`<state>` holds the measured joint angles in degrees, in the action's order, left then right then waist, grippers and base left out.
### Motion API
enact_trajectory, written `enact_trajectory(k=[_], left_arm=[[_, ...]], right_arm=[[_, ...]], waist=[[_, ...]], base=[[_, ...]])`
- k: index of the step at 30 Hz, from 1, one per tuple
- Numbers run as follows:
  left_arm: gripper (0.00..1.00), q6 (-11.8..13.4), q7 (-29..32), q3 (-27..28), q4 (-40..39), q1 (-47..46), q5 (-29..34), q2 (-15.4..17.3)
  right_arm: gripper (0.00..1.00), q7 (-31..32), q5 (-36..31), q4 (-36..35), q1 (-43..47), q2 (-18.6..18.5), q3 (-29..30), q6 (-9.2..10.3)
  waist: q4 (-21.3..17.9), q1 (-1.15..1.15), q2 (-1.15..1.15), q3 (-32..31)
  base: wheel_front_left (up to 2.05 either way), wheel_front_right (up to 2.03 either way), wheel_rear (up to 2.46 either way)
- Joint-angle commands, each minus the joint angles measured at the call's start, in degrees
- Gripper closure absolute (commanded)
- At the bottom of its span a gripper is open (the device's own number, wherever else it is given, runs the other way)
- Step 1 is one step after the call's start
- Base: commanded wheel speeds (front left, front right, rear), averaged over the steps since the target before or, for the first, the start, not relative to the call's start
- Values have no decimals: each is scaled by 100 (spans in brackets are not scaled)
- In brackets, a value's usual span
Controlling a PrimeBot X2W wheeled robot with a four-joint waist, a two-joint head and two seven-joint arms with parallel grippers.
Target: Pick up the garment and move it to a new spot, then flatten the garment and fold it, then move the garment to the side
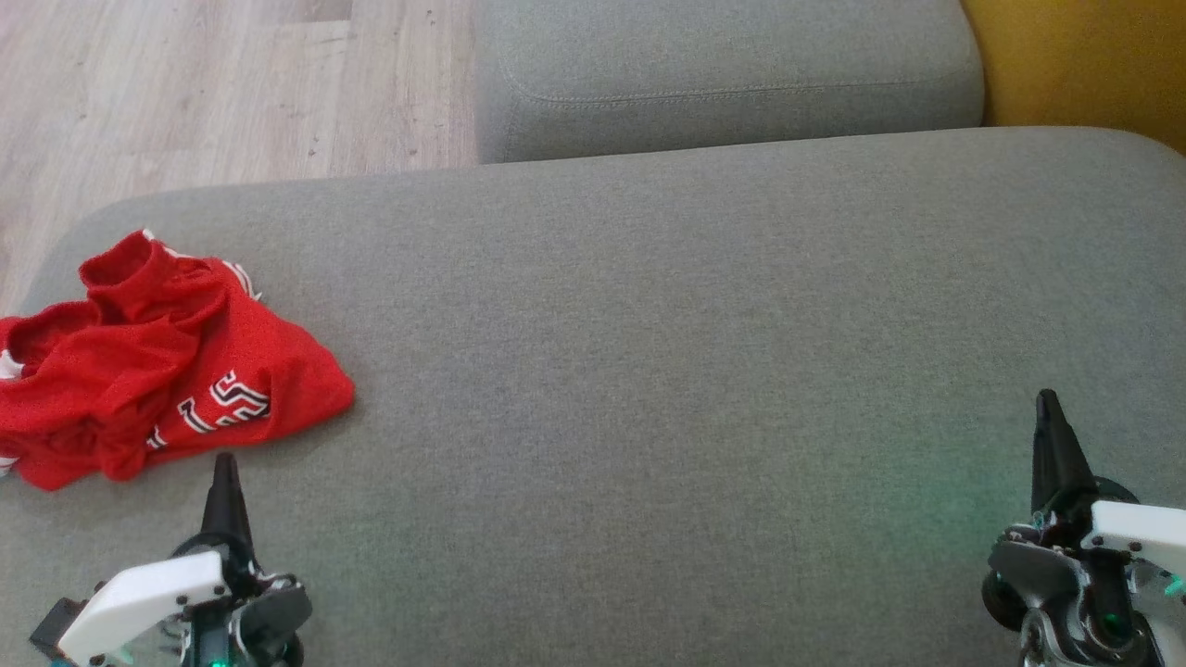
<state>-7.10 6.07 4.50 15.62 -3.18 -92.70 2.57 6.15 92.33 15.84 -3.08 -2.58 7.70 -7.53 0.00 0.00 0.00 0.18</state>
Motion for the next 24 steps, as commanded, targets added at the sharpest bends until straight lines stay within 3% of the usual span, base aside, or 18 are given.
enact_trajectory(k=[1,21,22,24], left_arm=[[100,-39,40,200,-159,-300,52,31],[100,-39,40,200,-159,-300,52,31],[0,0,0,0,-1,0,0,0],[0,4,-6,-20,142,40,1,-5]], right_arm=[[100,33,-14,-181,-310,-30,-119,4],[100,33,-14,-181,-310,-30,-119,4],[0,0,0,-1,-1,0,-1,0],[0,-2,2,141,52,8,-13,0]], waist=[[0,0,0,0],[0,0,0,0],[0,0,0,0],[0,0,0,0]], base=[[0,0,0],[0,0,0],[0,0,0],[0,0,0]])
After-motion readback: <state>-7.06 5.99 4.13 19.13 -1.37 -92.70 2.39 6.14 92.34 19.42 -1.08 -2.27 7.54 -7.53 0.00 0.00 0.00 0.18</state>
